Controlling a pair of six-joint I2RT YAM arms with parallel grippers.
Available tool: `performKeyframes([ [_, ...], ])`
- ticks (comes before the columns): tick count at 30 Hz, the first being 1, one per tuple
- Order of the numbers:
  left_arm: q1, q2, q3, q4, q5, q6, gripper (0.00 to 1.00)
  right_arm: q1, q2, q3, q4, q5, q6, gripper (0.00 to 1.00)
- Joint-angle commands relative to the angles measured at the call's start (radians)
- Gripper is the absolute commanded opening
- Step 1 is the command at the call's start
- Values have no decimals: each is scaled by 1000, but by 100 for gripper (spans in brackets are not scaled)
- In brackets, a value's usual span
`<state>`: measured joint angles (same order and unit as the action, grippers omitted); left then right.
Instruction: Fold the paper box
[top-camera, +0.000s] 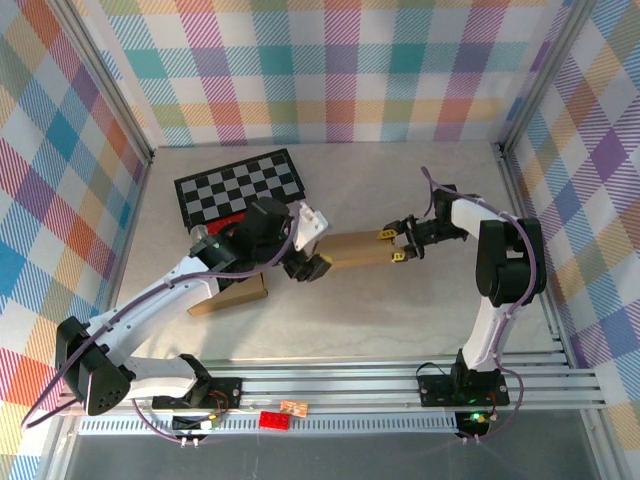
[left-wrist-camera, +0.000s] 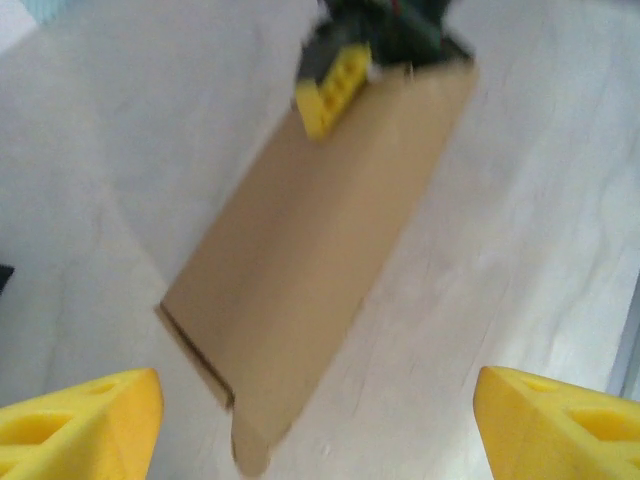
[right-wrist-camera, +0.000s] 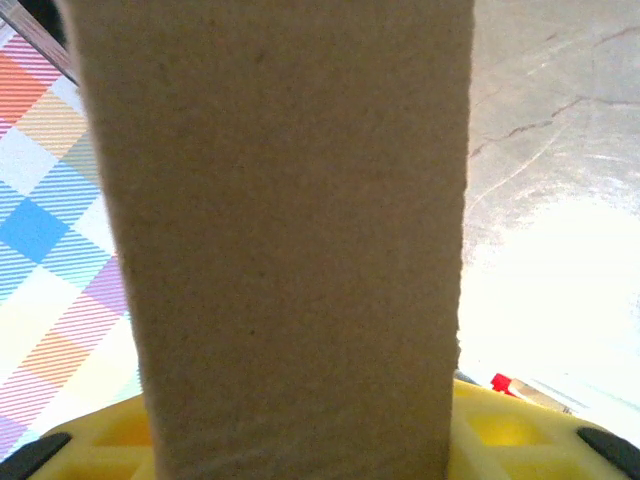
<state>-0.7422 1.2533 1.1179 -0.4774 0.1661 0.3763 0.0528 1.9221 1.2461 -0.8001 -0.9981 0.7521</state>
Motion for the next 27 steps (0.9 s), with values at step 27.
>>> performKeyframes([
  [27,-28,224,-83,191,-20,455,86,-11,63,-23,-210,-156,19,45],
])
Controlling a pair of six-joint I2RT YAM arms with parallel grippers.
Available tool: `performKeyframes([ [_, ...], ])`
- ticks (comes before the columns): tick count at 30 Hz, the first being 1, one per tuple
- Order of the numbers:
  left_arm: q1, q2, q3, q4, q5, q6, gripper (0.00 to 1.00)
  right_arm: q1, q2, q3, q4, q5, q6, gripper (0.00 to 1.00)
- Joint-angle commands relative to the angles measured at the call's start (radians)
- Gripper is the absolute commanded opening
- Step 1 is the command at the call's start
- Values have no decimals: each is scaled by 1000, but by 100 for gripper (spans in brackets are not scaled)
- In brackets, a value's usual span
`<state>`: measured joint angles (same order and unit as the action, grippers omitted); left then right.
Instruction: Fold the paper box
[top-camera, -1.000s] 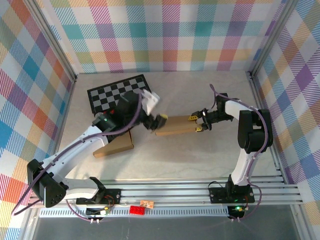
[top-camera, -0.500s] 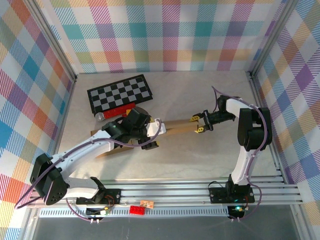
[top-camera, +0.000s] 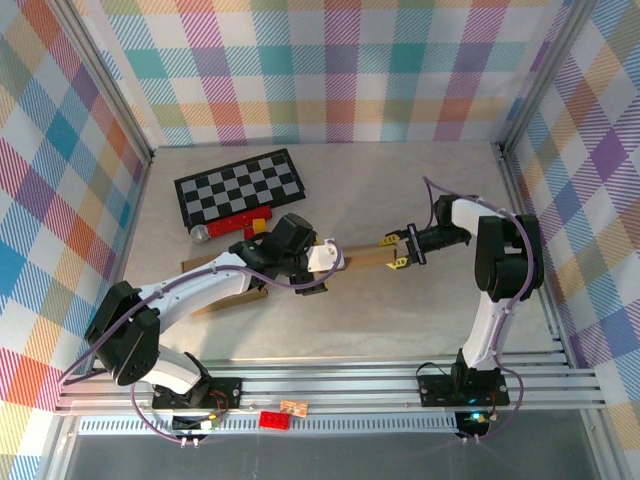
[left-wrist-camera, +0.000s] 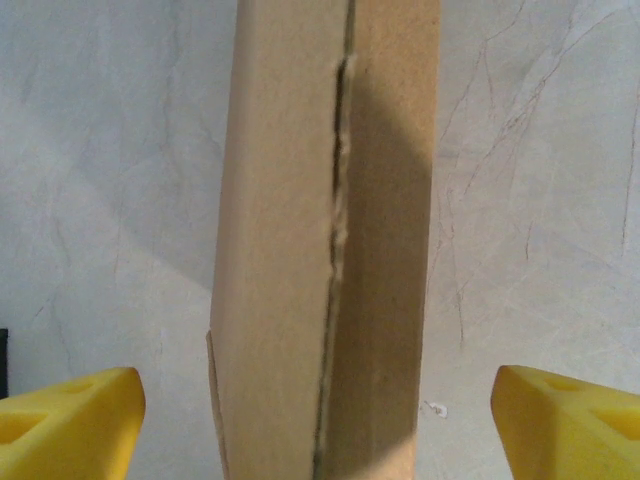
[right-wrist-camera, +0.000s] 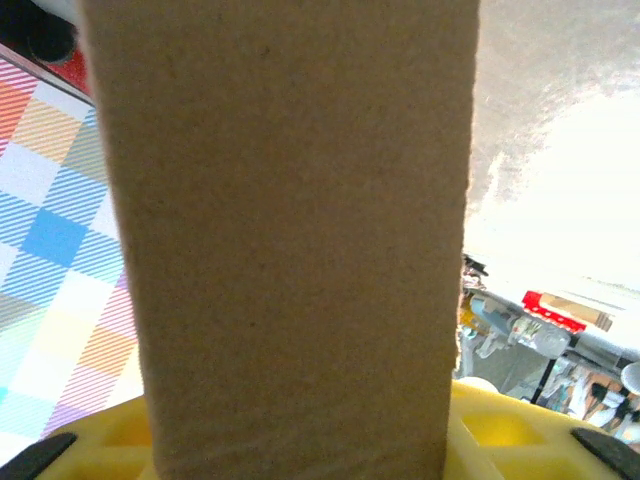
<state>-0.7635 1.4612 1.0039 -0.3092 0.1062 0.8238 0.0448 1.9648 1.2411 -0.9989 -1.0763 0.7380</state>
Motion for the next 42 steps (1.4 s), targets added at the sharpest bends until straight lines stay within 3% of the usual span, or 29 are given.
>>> performKeyframes([
  [1,-6,26,37,22,37,9,85,-4,28,-20,-16,-83,34,45],
  [13,22,138,126,65,74,-44,64,-16,57,-91,46,-73,101,51],
  [24,62,204,217,-14,134,-109,62,-39,11,-43,64,-5,146,69],
  [33,79,232,255,-35,150,-161,62,-80,-173,70,-59,294,117,74],
  [39,85,240,270,-47,157,-166,62,-88,-356,177,-120,671,22,73],
  [42,84,246,275,-50,154,-166,62,-72,-478,169,-69,834,-78,65],
])
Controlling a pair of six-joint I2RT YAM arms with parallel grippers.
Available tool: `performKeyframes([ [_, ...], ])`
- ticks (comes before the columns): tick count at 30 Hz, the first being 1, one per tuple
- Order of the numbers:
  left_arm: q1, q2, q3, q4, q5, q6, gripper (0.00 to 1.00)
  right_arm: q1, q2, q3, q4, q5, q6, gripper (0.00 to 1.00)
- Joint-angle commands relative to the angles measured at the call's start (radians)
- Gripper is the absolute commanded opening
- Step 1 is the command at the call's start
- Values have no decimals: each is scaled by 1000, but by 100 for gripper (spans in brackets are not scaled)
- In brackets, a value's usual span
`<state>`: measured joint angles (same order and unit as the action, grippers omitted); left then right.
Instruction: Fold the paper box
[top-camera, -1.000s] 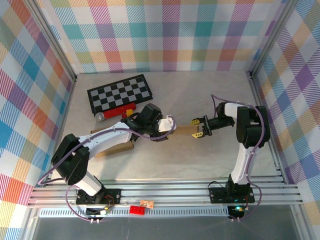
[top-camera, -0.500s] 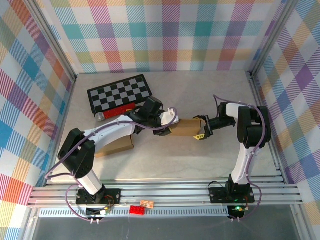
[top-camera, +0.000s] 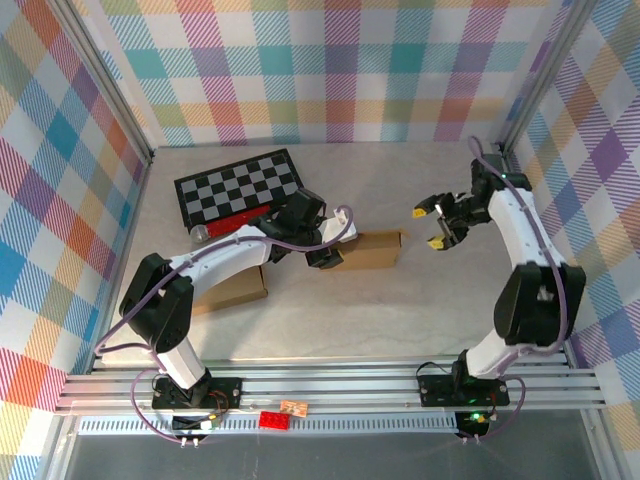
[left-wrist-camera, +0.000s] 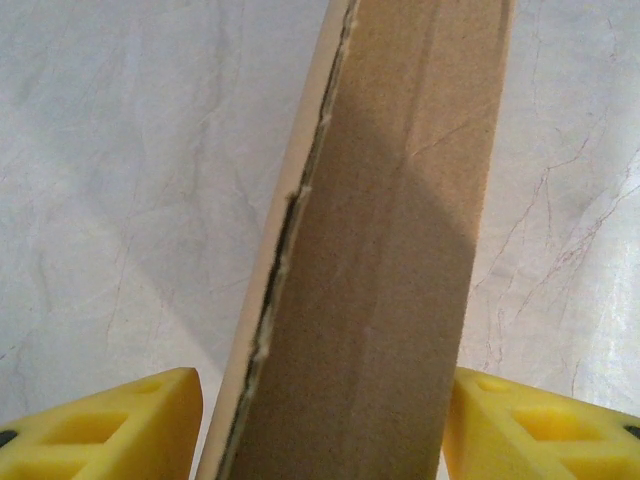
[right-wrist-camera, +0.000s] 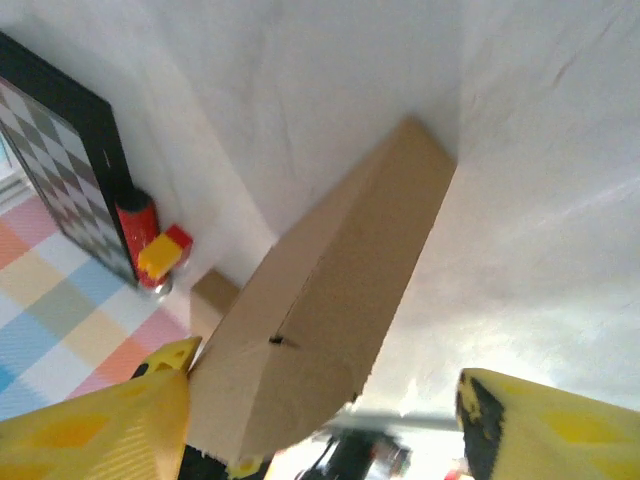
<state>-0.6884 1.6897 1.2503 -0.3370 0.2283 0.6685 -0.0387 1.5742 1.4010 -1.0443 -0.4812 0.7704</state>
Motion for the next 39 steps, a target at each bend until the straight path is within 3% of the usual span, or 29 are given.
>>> performKeyframes([
  [1,11,19,29,-23,31,-12,62,29,-138,-16,21,296,-164,62],
  [4,13,21,33,-32,34,-11,63,110,-267,-125,198,381,-377,52],
  [6,16,25,39,-42,41,-12,64,146,-292,-162,247,343,-510,48],
  [9,22,33,51,-59,49,-12,66,171,-297,-180,277,243,-652,47],
  [11,26,38,59,-66,55,-13,66,184,-286,-182,284,233,-707,53],
  [18,30,60,84,-79,66,-14,67,249,-194,-158,227,239,-754,62],
  [39,33,73,111,-94,78,-17,63,298,-116,-205,280,317,-749,59],
])
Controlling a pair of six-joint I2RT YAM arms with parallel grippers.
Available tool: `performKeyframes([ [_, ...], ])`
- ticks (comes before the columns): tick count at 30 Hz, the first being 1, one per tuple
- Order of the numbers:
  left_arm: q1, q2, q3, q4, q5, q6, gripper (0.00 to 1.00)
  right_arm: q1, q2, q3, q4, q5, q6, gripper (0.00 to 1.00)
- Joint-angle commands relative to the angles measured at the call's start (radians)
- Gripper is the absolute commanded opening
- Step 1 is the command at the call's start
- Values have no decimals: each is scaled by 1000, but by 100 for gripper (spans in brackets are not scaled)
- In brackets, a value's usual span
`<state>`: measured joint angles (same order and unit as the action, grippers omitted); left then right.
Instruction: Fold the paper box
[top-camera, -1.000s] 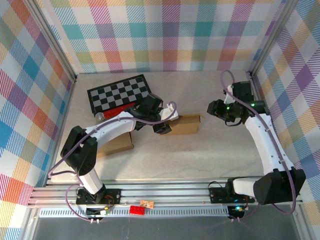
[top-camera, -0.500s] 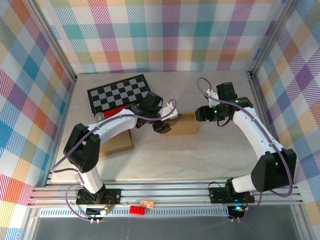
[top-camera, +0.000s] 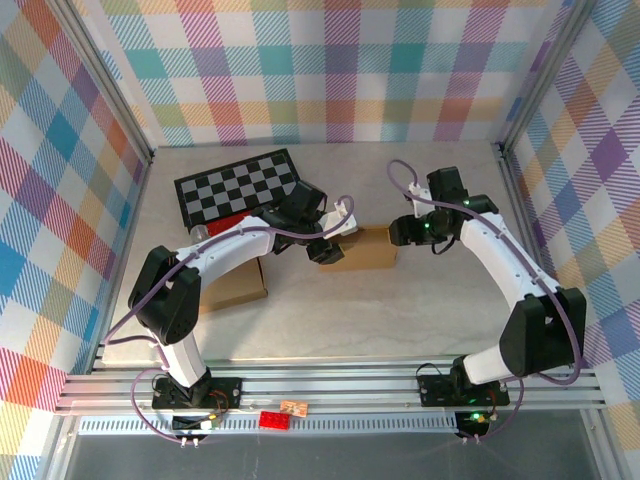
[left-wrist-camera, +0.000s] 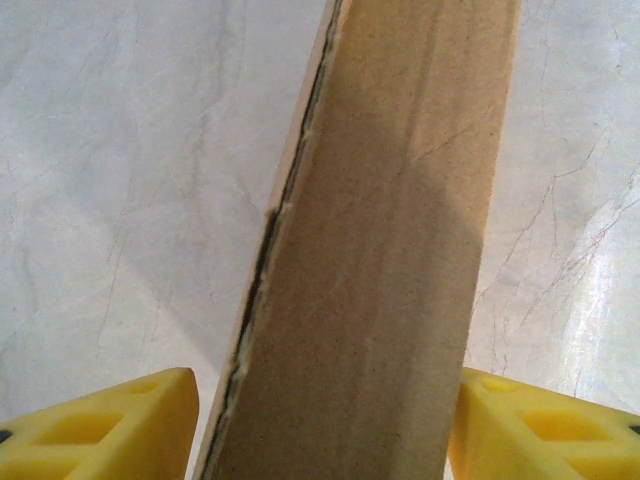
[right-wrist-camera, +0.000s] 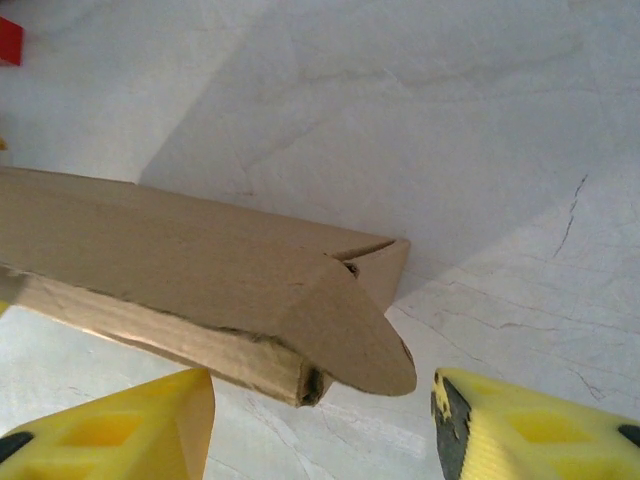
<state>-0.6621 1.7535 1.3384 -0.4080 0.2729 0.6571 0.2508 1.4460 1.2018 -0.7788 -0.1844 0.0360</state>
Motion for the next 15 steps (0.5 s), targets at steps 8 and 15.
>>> performKeyframes([
  [8,7,3,22,-19,29,-8,63,21,33,4,-6,61,-10,53],
  [15,9,2,21,-12,31,-14,63,21,39,35,-55,75,-16,52],
])
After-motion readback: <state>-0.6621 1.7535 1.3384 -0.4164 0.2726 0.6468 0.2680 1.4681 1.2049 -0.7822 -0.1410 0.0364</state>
